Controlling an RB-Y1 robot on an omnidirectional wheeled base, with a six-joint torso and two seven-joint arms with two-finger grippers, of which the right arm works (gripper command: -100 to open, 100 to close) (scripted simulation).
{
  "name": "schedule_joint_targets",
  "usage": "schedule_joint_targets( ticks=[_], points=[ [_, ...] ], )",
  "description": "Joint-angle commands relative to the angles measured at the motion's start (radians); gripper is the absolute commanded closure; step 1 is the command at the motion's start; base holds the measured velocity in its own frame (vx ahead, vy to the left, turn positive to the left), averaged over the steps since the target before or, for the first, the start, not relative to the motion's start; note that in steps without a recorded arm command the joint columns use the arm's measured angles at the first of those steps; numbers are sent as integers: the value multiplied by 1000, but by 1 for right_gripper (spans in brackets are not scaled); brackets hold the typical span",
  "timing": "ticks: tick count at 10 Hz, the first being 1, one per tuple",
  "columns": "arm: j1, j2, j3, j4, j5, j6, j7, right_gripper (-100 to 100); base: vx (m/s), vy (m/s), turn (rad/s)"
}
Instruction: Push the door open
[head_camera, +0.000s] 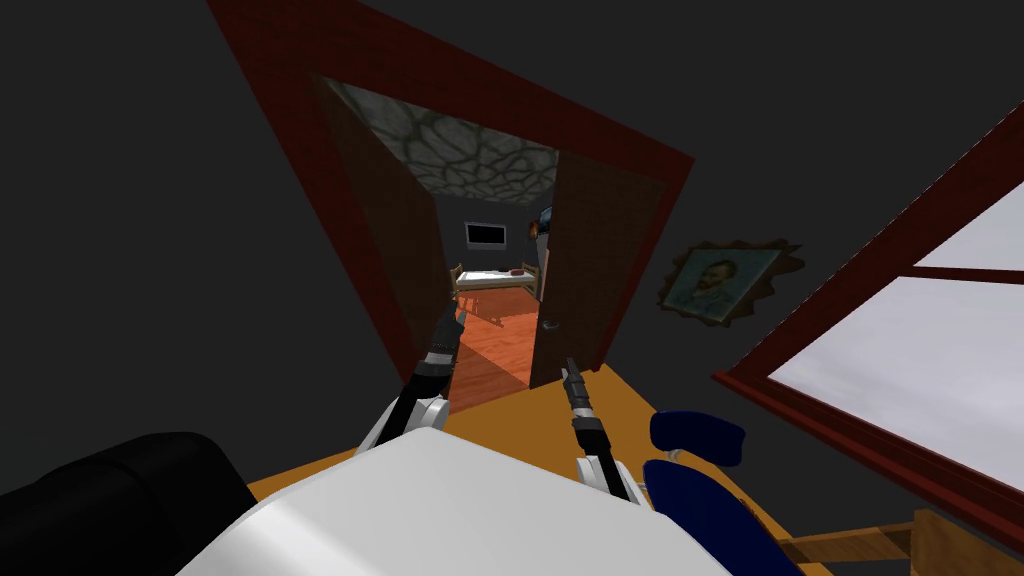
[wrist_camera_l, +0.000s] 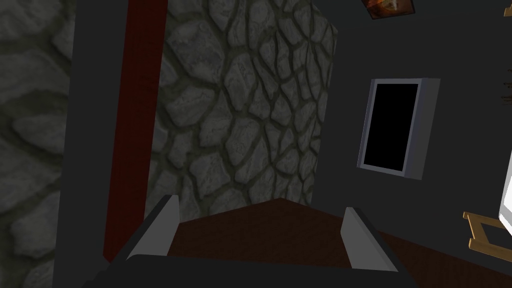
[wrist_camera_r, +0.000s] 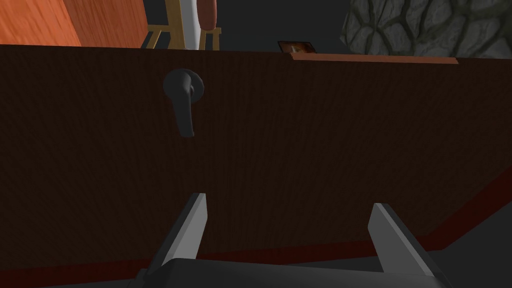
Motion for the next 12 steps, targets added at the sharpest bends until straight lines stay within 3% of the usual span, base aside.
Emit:
schedule_joint_targets(
  ticks=[1, 10, 12],
  points=[
    [-3, 0, 4, 14, 1, -4, -1, -100, 58, -4, -34],
    [-3, 0, 4, 14, 1, -4, -1, -100, 9, 0, 3],
    [-3, 0, 14, 36, 5, -10, -3, -100, 68, -9, -66]
  ],
)
